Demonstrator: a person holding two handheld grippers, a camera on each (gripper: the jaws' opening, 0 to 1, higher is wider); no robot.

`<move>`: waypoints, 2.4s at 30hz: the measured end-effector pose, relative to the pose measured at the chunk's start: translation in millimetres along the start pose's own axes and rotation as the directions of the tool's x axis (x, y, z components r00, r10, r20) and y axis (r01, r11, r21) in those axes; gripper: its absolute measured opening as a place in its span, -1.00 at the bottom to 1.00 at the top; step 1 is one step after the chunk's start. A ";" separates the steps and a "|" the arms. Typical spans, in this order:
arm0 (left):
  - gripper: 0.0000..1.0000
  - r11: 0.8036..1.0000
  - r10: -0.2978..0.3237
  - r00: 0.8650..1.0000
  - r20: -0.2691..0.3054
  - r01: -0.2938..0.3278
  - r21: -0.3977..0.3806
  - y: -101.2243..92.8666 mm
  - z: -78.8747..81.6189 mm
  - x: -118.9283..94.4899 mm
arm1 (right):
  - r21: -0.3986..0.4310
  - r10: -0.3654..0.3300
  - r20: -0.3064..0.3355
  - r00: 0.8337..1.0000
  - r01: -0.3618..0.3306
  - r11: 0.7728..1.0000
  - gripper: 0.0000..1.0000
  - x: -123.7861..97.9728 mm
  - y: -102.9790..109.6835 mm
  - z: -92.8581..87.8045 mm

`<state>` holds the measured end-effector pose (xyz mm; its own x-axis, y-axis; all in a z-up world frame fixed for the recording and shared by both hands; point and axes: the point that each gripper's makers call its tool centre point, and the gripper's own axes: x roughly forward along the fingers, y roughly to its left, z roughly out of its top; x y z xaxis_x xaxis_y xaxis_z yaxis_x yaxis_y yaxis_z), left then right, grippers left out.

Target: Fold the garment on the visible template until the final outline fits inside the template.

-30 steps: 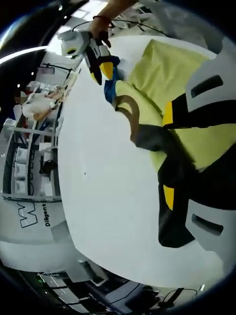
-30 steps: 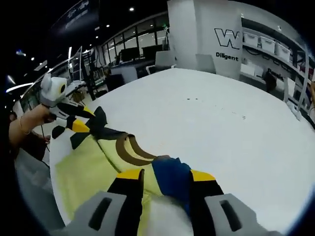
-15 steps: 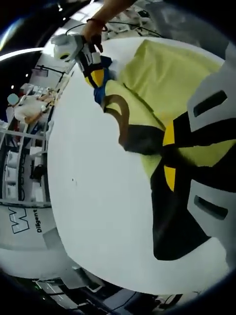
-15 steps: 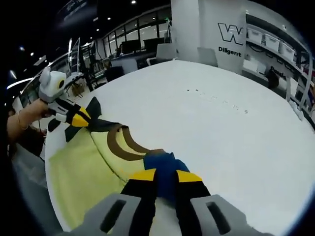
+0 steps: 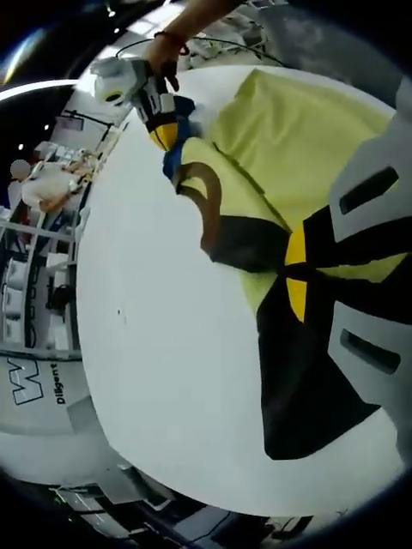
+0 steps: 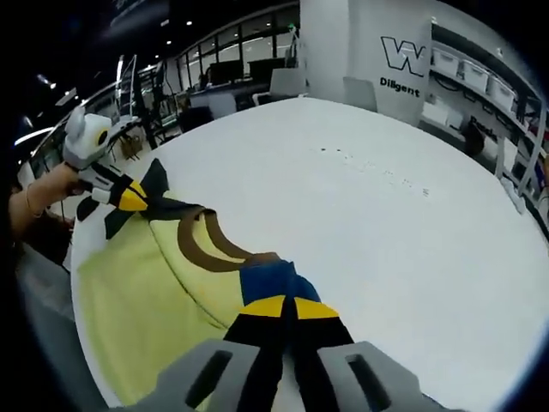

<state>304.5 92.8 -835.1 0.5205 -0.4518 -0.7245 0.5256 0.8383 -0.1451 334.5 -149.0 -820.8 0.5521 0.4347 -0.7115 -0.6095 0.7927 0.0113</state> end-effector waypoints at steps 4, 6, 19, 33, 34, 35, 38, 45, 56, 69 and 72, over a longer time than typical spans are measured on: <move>-1.00 1.000 0.019 0.999 0.036 -0.019 0.003 3.1 9.8 -6.5 | -0.029 -0.024 0.014 1.000 0.024 0.999 -1.00 -6.6 -2.2 8.4; -1.00 0.999 0.050 0.998 0.042 -0.051 0.011 7.2 15.0 -8.5 | -0.034 -0.040 0.025 0.999 0.041 0.999 -1.00 -9.5 -4.4 14.4; -1.00 0.990 0.116 0.985 0.132 -0.126 0.069 34.5 69.3 -15.4 | -0.016 -0.106 0.088 0.990 0.108 0.994 -1.00 -10.3 -21.0 63.6; -1.00 0.980 0.158 0.983 0.097 -0.169 0.107 66.9 98.1 3.6 | -0.009 -0.143 0.082 0.986 0.144 0.990 -1.00 14.1 -50.6 103.8; -1.00 0.979 0.166 0.983 0.085 -0.174 0.108 70.7 99.4 7.5 | -0.009 -0.146 0.078 0.986 0.148 0.989 -1.00 17.7 -53.2 105.0; -1.00 0.978 0.170 0.982 0.084 -0.178 0.107 73.3 100.9 10.0 | -0.013 -0.149 0.076 0.986 0.150 0.989 -1.00 20.0 -54.7 105.2; -1.00 0.978 0.175 0.982 0.075 -0.182 0.101 80.6 103.7 18.7 | -0.020 -0.161 0.059 0.985 0.162 0.987 -1.00 31.5 -61.4 104.3; -1.00 0.971 0.195 0.981 0.003 -0.193 0.139 100.8 96.0 53.8 | -0.012 -0.179 0.018 0.984 0.180 0.984 -1.00 61.3 -73.8 96.4; -1.00 0.968 0.224 0.973 -0.047 -0.216 0.129 116.8 86.4 79.8 | -0.034 -0.199 -0.059 0.978 0.197 0.980 -1.00 93.3 -86.2 75.5; -1.00 0.963 0.230 0.972 -0.049 -0.220 0.154 124.5 85.0 88.9 | -0.054 -0.224 -0.025 0.974 0.222 0.974 -1.00 121.3 -106.9 83.8; -1.00 0.963 0.228 0.973 -0.037 -0.220 0.159 125.7 87.6 90.6 | -0.058 -0.227 -0.037 0.973 0.225 0.973 -1.00 126.1 -110.1 80.4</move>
<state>476.6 130.5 -859.9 0.6014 -0.2369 -0.7631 0.4984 0.8577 0.1265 516.9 -147.0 -855.3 0.6544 0.2271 -0.7213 -0.5018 0.8439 -0.1895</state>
